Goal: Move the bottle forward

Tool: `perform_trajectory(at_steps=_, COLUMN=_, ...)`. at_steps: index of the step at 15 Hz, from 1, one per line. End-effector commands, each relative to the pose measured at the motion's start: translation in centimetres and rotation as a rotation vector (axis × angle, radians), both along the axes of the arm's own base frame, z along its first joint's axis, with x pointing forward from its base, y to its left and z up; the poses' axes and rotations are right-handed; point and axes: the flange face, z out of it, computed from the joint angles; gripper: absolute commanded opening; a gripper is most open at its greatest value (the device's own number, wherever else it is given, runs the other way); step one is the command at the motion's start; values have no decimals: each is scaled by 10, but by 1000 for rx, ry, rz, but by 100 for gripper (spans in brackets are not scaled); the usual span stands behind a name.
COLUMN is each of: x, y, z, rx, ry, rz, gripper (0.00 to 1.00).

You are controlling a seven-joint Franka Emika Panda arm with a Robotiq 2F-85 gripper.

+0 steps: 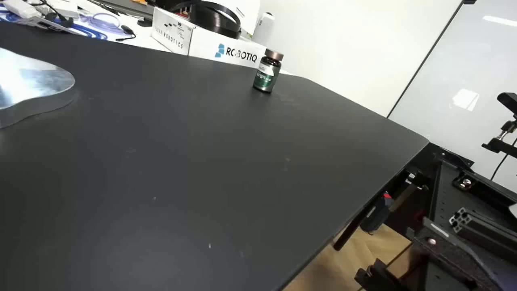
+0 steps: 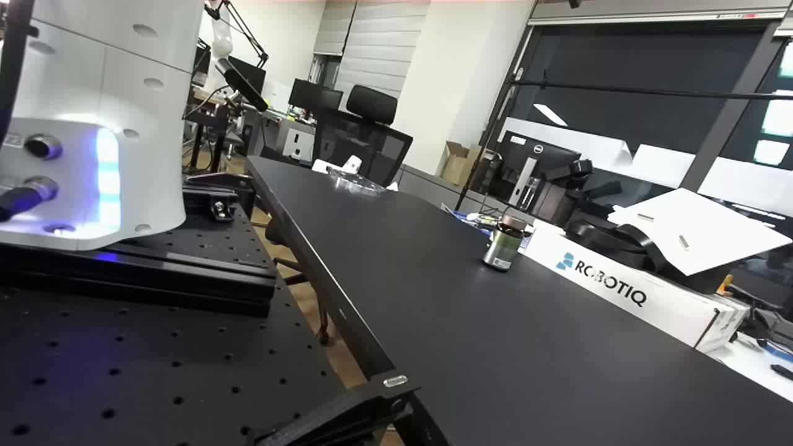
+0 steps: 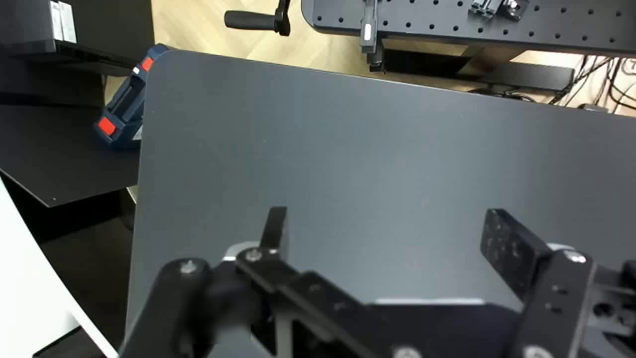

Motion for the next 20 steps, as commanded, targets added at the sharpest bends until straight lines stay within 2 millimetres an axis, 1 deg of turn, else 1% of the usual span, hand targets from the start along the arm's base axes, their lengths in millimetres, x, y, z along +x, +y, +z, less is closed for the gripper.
perform_trajectory(at_steps=1, x=0, y=0, z=0, rx=0, ry=0, rz=0, gripper=100)
perform_trajectory(at_steps=11, x=0, y=0, z=0, rx=0, ry=-1, rz=1, gripper=100)
perform_trajectory(at_steps=12, x=8, y=0, z=-1, rx=1, ry=-17, rz=8, gripper=100)
perform_trajectory(at_steps=15, x=48, y=3, z=-13, rx=-5, ry=-49, rz=52, gripper=100)
perform_trajectory(at_steps=18, x=102, y=12, z=-32, rx=-2, ry=-83, rz=109, gripper=100)
perform_trajectory(at_steps=20, x=145, y=22, z=-44, rx=6, ry=-101, rz=142, gripper=100)
